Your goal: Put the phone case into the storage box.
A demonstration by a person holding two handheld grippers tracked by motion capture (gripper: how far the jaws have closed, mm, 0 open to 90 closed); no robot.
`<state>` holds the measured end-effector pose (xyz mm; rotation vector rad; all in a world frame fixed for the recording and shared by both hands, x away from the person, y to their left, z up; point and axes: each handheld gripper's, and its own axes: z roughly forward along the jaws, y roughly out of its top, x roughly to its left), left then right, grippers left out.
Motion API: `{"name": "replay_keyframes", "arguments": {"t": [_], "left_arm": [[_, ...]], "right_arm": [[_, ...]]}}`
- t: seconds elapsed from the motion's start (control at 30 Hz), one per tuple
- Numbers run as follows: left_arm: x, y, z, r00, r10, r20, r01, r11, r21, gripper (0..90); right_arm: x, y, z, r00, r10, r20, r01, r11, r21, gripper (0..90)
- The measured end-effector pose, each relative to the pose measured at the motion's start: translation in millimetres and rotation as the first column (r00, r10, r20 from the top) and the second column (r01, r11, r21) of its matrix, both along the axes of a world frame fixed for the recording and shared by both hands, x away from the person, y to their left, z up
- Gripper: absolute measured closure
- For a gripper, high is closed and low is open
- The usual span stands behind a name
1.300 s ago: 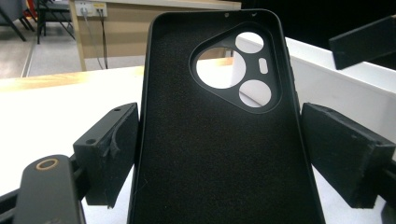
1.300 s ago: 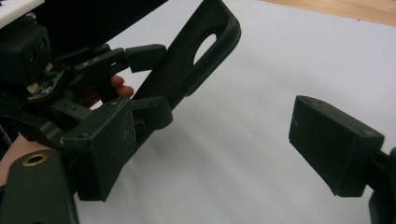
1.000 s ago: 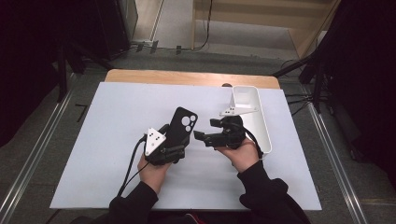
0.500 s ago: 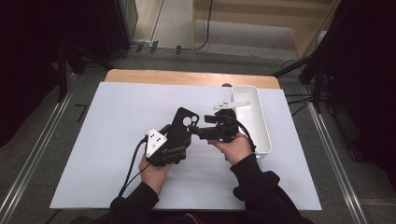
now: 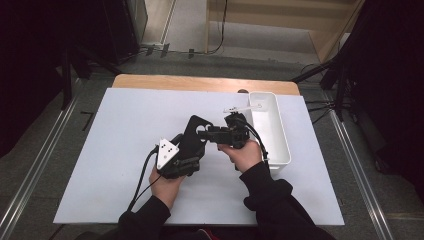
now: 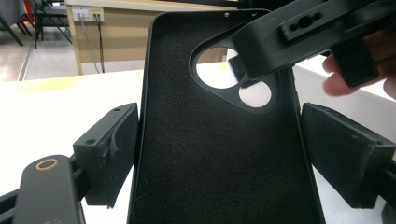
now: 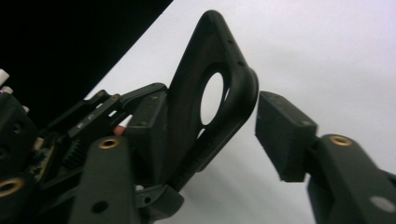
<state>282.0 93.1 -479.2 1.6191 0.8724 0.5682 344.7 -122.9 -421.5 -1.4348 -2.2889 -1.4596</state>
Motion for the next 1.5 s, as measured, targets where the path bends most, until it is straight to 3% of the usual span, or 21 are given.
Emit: {"name": "replay_keyframes", "arguments": {"t": [0.07, 0.17, 0.3, 0.6, 1.07, 1.33, 1.5], "left_arm": [[-0.6, -0.1, 0.0, 1.0000, 0.002, 0.003, -0.002, 1.0000, 0.000, 14.0], [-1.4, -0.4, 0.0, 1.0000, -0.004, 0.006, 0.004, 1.0000, 0.008, 14.0], [-1.0, 0.5, -0.8, 0.9999, -0.013, 0.012, 0.013, 0.9999, -0.001, 14.0], [-0.8, 0.2, -0.3, 0.9997, -0.022, 0.011, 0.023, 0.9996, -0.014, 13.7], [1.3, -0.2, 2.7, 0.9984, -0.057, -0.003, 0.057, 0.9984, 0.002, 12.6], [1.5, -1.9, 6.9, 0.9948, -0.094, -0.041, 0.095, 0.9950, 0.032, 8.2], [2.4, 0.9, 10.0, 0.9891, -0.131, -0.068, 0.132, 0.9910, 0.022, 8.3]], "right_arm": [[1.1, 1.2, -0.6, 0.9994, -0.001, -0.034, 0.001, 1.000, 0.010, 53.6], [2.2, 0.1, -1.0, 0.9988, -0.009, -0.049, 0.010, 1.000, 0.027, 64.5], [1.4, -1.3, 0.5, 0.9969, -0.010, -0.078, 0.015, 0.998, 0.063, 69.1], [-0.8, -2.3, 4.3, 0.9959, -0.002, -0.090, 0.010, 0.996, 0.094, 73.3], [-4.1, -3.2, 9.6, 0.9947, 0.008, -0.103, 0.003, 0.995, 0.105, 74.8], [-5.6, -8.1, 15.8, 0.9980, -0.004, -0.063, 0.010, 0.996, 0.093, 74.9], [-6.1, -11.0, 17.6, 0.9992, -0.009, -0.038, 0.012, 0.997, 0.072, 74.9]]}}
